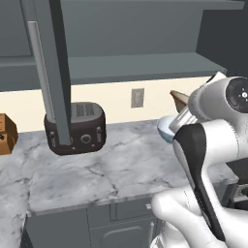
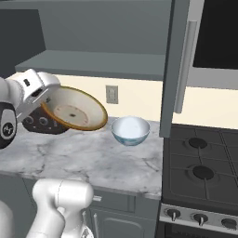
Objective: Open the cabinet. Pick the bowls from the counter and place them in the cabinet. Then close the cabinet.
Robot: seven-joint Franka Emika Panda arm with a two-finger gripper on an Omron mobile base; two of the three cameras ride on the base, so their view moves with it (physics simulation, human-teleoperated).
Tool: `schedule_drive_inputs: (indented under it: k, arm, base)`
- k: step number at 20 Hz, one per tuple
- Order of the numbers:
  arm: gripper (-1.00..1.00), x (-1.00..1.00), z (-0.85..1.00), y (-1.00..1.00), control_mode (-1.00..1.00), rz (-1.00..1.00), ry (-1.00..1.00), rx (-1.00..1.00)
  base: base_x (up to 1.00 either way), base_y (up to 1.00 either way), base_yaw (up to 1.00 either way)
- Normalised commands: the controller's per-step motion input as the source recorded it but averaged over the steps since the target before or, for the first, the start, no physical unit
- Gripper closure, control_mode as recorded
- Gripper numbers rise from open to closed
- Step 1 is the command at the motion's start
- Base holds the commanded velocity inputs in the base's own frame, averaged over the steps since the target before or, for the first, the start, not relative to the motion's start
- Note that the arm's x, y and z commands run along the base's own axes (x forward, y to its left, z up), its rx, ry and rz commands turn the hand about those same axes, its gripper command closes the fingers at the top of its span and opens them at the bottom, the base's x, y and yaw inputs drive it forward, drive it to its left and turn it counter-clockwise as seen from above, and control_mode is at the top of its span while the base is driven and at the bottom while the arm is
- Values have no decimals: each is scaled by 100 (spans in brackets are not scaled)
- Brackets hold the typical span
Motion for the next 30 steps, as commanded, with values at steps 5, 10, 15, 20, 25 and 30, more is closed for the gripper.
schedule_drive_inputs:
  k: [5, 10, 15, 20, 25, 30]
  arm:
    - [100, -37, 51, -7, -100, 14, -3, -21]
    - [100, -36, 43, -7, -100, 14, -1, -20]
    - [100, -22, 31, -1, -100, 13, -3, -12]
    - [100, 1, 10, 0, -100, 14, 0, -4]
    - [100, 9, 0, 1, -100, 17, 0, -4]
    - [100, 1, 1, 2, -100, 16, -2, -11]
  base:
    - [0, 0, 0]
    - [0, 0, 0]
    - [0, 0, 0]
    - [0, 0, 0]
    - [0, 0, 0]
    - [0, 0, 0]
